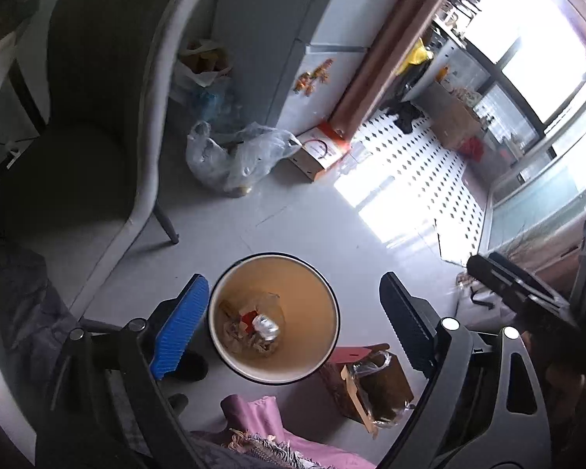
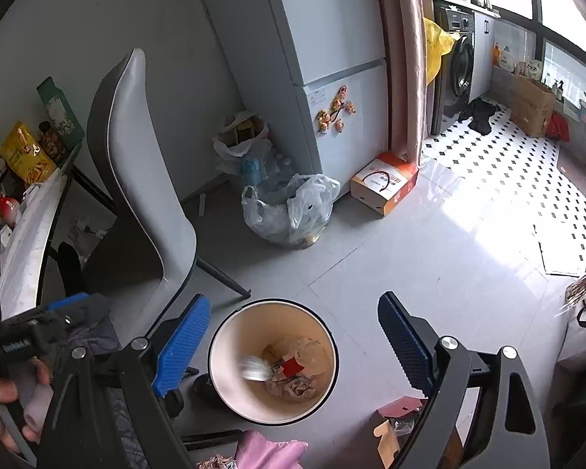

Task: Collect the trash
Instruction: 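Open both tools over the bin to drop the blister pack and bottle, then bring both open tools back over the table toward the remaining tissue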

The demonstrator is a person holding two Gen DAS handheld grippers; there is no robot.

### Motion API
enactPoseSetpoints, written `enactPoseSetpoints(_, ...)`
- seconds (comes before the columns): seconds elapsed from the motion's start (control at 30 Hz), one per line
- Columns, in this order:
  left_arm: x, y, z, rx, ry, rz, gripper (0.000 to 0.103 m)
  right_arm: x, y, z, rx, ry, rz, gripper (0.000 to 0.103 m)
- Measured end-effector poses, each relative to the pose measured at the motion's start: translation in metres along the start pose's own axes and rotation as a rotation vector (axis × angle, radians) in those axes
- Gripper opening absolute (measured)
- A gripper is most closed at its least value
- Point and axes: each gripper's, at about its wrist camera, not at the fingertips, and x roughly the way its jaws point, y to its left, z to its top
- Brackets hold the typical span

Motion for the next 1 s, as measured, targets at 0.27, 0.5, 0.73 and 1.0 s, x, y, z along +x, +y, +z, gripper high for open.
enactPoseSetpoints(0.27, -0.056, 0.029, 0.001, -0.077, -0.113, 0.073, 0.096, 0.006, 0.051, 0.002, -0.08, 0.007, 0.094, 0.092)
enactPoseSetpoints(0.5, -0.117, 0.074, -0.005, -0.154, -0.233, 0.148, 0.097, 0.004, 0.103, 0.008, -0.109, -0.007, 0.184, 0.095)
enactPoseSetpoints(0.73, -0.163, 0.114, -0.027, -0.237, -0.316, 0.19, 0.097, -0.005, 0.166, 0.008, -0.199, -0.003, 0.261, 0.095)
enactPoseSetpoints(1.0, -0.216, 0.147, -0.057, -0.309, -0.405, 0.242, 0.097, -0.036, 0.232, -0.002, -0.287, -0.008, 0.354, 0.095)
